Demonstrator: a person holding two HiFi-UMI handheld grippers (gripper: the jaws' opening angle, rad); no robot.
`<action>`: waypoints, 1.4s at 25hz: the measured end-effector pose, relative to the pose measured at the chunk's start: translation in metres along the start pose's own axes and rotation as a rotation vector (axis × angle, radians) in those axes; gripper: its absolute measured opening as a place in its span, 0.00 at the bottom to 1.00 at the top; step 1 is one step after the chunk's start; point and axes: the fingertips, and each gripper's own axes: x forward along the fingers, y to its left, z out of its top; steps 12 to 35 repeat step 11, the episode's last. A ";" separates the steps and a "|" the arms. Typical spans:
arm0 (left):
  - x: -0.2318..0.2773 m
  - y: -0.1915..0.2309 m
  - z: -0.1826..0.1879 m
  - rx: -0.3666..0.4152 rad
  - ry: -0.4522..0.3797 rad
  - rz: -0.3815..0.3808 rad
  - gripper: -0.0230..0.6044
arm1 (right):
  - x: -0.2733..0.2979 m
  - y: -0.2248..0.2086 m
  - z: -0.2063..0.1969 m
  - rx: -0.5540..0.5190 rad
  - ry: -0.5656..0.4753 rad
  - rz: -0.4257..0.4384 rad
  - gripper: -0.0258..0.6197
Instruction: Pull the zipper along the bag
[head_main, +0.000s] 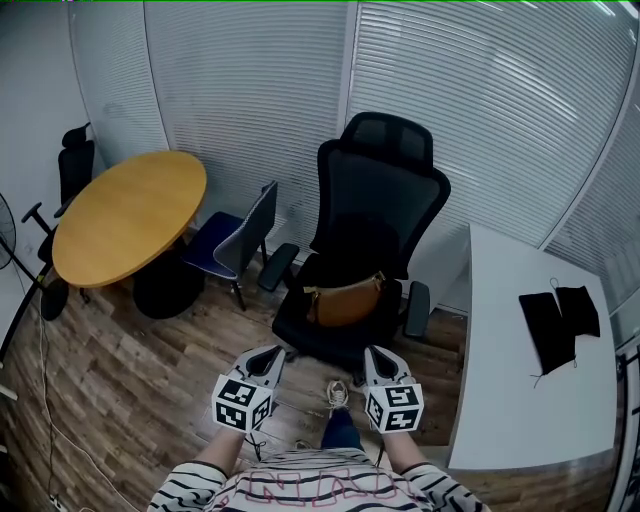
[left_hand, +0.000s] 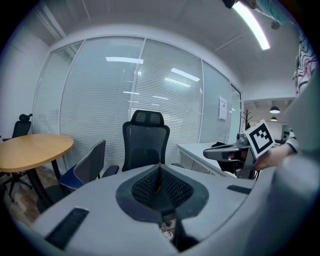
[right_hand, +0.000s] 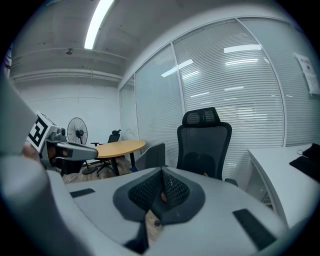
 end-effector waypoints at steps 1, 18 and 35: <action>0.000 -0.001 -0.001 0.001 0.002 0.000 0.08 | 0.000 -0.001 0.000 0.000 0.000 -0.003 0.09; 0.004 -0.001 0.003 0.004 -0.006 0.008 0.08 | 0.002 -0.004 0.001 -0.012 0.000 -0.011 0.09; 0.004 -0.001 0.003 0.004 -0.006 0.008 0.08 | 0.002 -0.004 0.001 -0.012 0.000 -0.011 0.09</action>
